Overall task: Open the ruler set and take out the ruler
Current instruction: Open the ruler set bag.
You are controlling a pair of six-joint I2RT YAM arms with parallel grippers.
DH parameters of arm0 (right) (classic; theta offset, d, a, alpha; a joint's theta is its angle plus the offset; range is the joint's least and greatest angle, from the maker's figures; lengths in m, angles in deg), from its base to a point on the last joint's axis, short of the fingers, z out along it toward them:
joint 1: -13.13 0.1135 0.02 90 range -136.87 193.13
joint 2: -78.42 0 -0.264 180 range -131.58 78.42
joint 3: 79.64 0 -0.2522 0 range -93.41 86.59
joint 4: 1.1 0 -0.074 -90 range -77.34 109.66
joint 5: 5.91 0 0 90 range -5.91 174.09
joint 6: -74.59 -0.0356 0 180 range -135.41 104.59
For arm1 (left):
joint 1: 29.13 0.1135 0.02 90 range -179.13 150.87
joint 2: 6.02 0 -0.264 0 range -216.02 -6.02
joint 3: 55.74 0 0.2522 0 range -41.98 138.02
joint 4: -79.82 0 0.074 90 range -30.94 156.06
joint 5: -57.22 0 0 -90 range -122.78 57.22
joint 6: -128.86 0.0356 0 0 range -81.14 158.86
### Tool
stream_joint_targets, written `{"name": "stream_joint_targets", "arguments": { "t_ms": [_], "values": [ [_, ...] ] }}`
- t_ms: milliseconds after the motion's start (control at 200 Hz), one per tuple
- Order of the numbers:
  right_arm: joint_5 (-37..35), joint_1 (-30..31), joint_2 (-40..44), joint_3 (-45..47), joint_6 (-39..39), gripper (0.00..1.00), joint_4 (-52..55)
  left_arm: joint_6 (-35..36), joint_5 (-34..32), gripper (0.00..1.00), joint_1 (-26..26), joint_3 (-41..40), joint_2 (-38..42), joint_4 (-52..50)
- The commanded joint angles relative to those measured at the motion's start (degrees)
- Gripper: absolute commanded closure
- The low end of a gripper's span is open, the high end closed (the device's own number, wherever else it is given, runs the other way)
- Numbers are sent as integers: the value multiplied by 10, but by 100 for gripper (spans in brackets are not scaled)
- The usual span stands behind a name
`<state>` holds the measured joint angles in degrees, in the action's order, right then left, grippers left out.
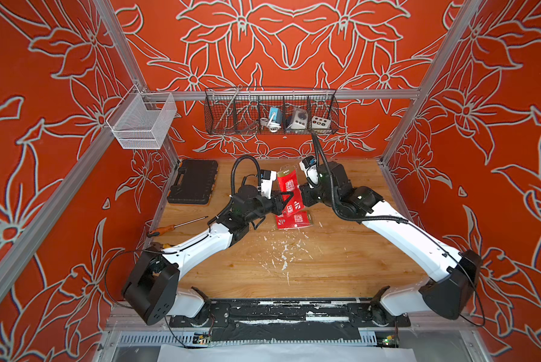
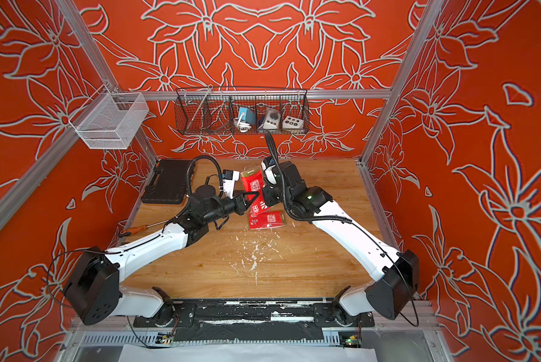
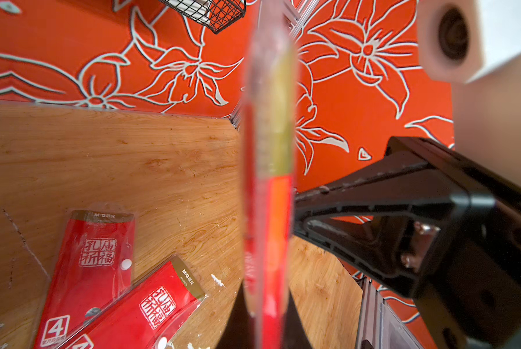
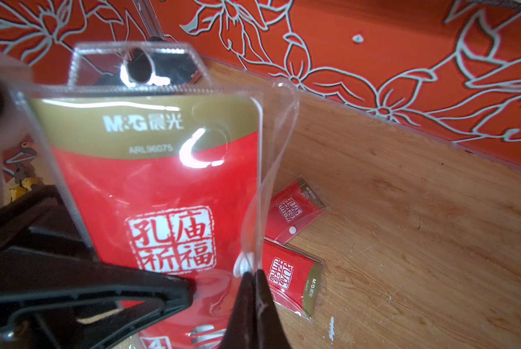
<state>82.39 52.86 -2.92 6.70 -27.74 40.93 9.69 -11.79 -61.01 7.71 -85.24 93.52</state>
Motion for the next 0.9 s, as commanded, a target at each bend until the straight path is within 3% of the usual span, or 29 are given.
{"name": "stream_joint_targets", "arguments": {
  "t_ms": [0,400,706,891],
  "values": [
    [-121,-47,12,11,0,100,5,10,14,100,4,-11,21,8],
    [-121,-56,16,16,-3,100,5,12,15,100,5,-14,22,8],
    [-42,-57,40,27,17,100,-1,12,12,100,6,-13,19,8],
    [74,-57,63,37,26,58,10,11,13,100,7,-14,16,13]
  ]
}}
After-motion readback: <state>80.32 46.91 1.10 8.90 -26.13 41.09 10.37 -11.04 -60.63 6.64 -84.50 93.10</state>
